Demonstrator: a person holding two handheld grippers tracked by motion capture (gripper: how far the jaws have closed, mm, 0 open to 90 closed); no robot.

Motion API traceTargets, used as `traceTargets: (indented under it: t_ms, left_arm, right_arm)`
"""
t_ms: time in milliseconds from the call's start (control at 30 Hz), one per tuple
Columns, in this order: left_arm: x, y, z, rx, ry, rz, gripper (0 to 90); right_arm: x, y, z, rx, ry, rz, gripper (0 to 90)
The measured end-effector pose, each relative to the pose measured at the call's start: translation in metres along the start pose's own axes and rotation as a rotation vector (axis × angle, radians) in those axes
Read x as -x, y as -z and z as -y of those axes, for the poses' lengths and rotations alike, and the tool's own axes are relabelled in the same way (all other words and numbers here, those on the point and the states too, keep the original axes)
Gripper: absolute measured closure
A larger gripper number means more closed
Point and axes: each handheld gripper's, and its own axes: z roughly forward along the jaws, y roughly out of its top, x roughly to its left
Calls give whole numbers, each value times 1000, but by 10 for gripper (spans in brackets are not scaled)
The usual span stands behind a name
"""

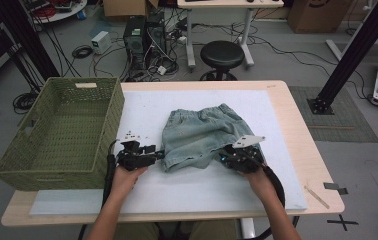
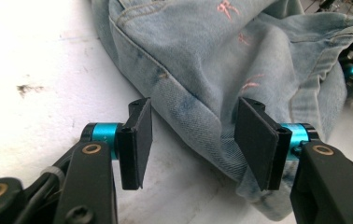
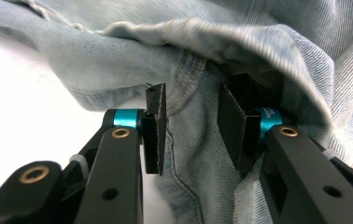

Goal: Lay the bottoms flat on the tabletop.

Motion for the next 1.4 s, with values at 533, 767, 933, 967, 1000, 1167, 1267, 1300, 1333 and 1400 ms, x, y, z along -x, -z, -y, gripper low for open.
traceTargets:
  t_ms: [533, 767, 933, 967, 1000, 1167, 1267, 1300, 1333, 1400]
  left_arm:
    - [-1, 5, 3, 27, -11, -1, 471]
    - [-3, 6, 3, 31, -13, -3, 472]
    - [-2, 5, 4, 28, -15, -2, 472]
    - [-2, 4, 4, 28, -14, -1, 472]
    - [-2, 4, 4, 28, -12, 0, 473]
    - [-3, 5, 3, 33, -9, 0, 474]
    - [-3, 5, 3, 35, -8, -2, 473]
    - [-3, 6, 3, 33, -9, -2, 473]
    - [-4, 5, 3, 35, -6, -1, 473]
    - [-4, 5, 3, 39, -1, 2, 472]
  right_arm:
    - [-33, -1, 8, -7, 83, -21, 701]
    - [-27, -27, 2, -71, 92, 56, 711]
    - [-22, -26, 2, -79, 96, 45, 799]
    - [-22, -26, 2, -82, 99, 44, 834]
    - [-21, -25, 2, -87, 96, 35, 855]
    - [-18, -17, 5, -97, 83, -37, 871]
    - [-23, -6, 11, -76, 93, -93, 873]
    - [-26, -1, 14, -67, 91, -108, 873]
    - [-27, 3, 17, -61, 94, -114, 873]
    - [-28, 12, 23, -49, 82, -138, 874]
